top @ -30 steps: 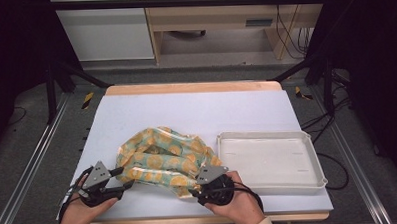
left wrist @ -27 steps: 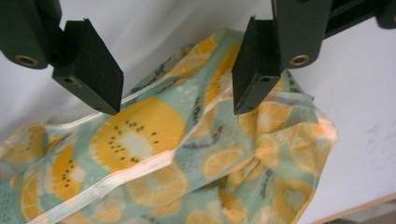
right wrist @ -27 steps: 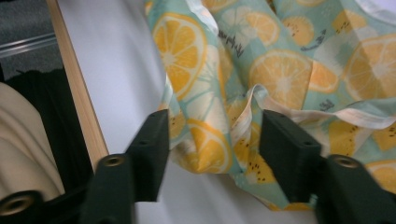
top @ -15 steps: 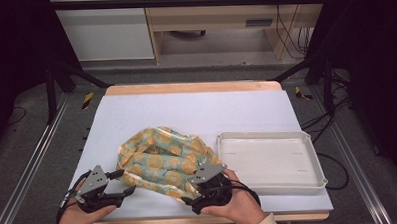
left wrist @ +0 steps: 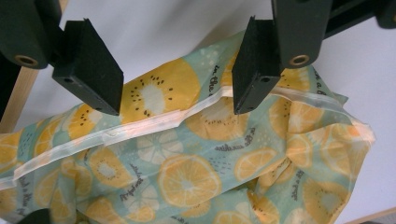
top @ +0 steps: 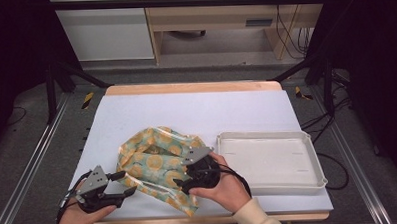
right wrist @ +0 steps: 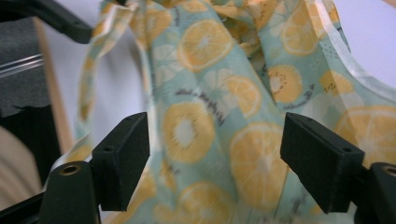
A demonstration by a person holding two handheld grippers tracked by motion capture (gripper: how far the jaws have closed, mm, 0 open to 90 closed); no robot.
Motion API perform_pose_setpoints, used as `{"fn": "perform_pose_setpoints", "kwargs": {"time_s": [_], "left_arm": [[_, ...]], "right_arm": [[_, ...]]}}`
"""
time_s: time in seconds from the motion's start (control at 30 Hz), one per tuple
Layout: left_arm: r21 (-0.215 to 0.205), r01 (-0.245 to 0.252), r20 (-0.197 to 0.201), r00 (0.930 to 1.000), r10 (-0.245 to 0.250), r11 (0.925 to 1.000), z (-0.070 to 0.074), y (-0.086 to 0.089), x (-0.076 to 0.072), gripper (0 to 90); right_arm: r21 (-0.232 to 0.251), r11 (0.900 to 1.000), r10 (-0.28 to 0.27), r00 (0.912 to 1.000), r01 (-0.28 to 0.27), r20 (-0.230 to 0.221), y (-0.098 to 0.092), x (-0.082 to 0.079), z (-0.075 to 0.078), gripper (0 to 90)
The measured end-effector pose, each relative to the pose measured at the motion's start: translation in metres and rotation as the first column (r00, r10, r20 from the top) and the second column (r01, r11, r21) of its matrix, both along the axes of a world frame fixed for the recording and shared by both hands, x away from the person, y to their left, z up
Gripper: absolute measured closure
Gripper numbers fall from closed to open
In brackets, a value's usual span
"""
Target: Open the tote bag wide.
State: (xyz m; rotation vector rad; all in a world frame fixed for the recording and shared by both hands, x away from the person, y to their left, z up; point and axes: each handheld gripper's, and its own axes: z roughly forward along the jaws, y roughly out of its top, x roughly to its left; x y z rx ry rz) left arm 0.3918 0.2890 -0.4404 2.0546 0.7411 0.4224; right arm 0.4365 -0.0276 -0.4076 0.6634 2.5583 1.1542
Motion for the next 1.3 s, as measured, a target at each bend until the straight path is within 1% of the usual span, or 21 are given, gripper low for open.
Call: {"fn": "perform_pose_setpoints", "kwargs": {"time_s": [0.1,0.13,0.17,0.23,0.27,0.3,0.33,0.4,0.47,0.5,0.53,0.57,0.6,0.63,0.67,0.7,0.77,0.97,1.03,1.17,1.3], "left_arm": [[0.005,-0.008,-0.012,0.9999,0.008,1.0,-0.002,0.0,0.001,34.9],[0.009,-0.012,-0.013,0.9998,0.012,0.9999,-0.003,0.0,0.002,35.0],[0.008,-0.019,-0.015,0.9997,0.019,0.9998,-0.004,0.0,0.002,35.9],[0.013,-0.024,-0.022,0.9995,0.024,0.9996,-0.005,0.0,0.003,36.0],[0.013,-0.024,-0.022,0.9995,0.024,0.9996,-0.005,0.0,0.003,36.0],[0.013,-0.027,-0.024,0.9993,0.027,0.9996,-0.005,0.001,0.003,36.0],[0.013,-0.03,-0.022,0.9993,0.03,0.9995,-0.005,0.001,0.003,36.0],[0.011,-0.03,-0.023,0.9993,0.03,0.9995,-0.005,0.001,0.003,36.0],[0.01,-0.037,-0.022,0.9991,0.037,0.9993,-0.005,0.001,0.003,36.0],[0.011,-0.038,-0.022,0.999,0.038,0.9992,-0.005,0.001,0.003,36.0],[0.011,-0.04,-0.02,0.999,0.041,0.9991,-0.005,0.001,0.003,36.0],[0.01,-0.045,-0.018,0.9988,0.045,0.9989,-0.005,0.001,0.003,36.0],[0.01,-0.046,-0.018,0.9988,0.047,0.9989,-0.004,0.002,0.003,36.0],[0.007,-0.048,-0.019,0.9987,0.048,0.9988,-0.004,0.002,0.004,36.0],[0.007,-0.05,-0.019,0.9986,0.05,0.9987,-0.004,0.002,0.004,36.0],[0.009,-0.052,-0.019,0.9984,0.053,0.9986,-0.004,0.002,0.004,36.0],[0.011,-0.053,-0.021,0.9984,0.053,0.9986,-0.005,0.002,0.004,36.0],[0.009,-0.062,-0.017,0.9979,0.062,0.998,-0.004,0.003,0.005,36.0],[0.006,-0.065,-0.016,0.9977,0.065,0.9979,-0.004,0.004,0.005,36.0],[-0.014,-0.088,0.002,0.9961,0.088,0.996,0.002,0.006,0.006,35.4],[-0.004,-0.118,0.042,0.9922,0.118,0.9931,0.011,0.008,0.011,33.4]], "right_arm": [[-0.019,1.0,-0.021,0.9997,0.021,-0.013,0.01,0.017,-0.006,19.4],[-0.019,1.0,-0.019,0.9996,0.019,-0.022,0.011,0.021,-0.008,18.7],[-0.025,1.0,-0.017,0.9993,0.016,-0.034,0.016,0.029,-0.012,16.6],[-0.031,0.999,-0.021,0.9987,0.02,-0.047,0.02,0.037,-0.015,19.3],[-0.031,0.999,-0.021,0.9987,0.02,-0.047,0.02,0.037,-0.015,19.3],[-0.045,0.999,-0.024,0.9986,0.022,-0.047,0.023,0.042,-0.018,23.6],[-0.045,0.999,-0.024,0.9986,0.022,-0.047,0.023,0.042,-0.018,23.6],[-0.047,0.999,-0.019,0.9986,0.016,-0.051,0.026,0.044,-0.02,29.2],[-0.048,0.999,-0.007,0.9987,0.005,-0.05,0.027,0.043,-0.02,35.3],[-0.053,0.999,-0.001,0.9993,-0.001,-0.038,0.028,0.042,-0.021,39.4],[-0.058,0.998,0.006,0.9996,-0.008,-0.029,0.028,0.042,-0.021,40.1],[-0.061,0.998,0.011,0.9997,-0.013,-0.023,0.028,0.041,-0.02,45.6],[-0.051,0.998,0.03,0.9992,-0.031,-0.026,0.027,0.04,-0.018,57.4],[-0.039,0.999,0.035,0.9993,-0.035,-0.015,0.027,0.038,-0.017,59.0],[-0.048,0.998,0.033,0.9995,-0.032,0.002,0.027,0.037,-0.016,61.5],[-0.047,0.998,0.033,0.9994,-0.033,0.007,0.026,0.036,-0.016,63.8],[-0.048,0.998,0.041,0.9991,-0.04,0.007,0.026,0.036,-0.016,66.3],[-0.042,0.997,0.06,0.998,-0.06,0.017,0.024,0.035,-0.014,85.3],[-0.035,0.997,0.064,0.9977,-0.063,0.024,0.024,0.035,-0.013,88.8],[-0.021,0.997,0.071,0.9965,-0.07,0.044,0.022,0.03,-0.009,89.6],[-0.01,0.996,0.088,0.994,-0.088,0.064,0.019,0.017,-0.007,89.6]]}}
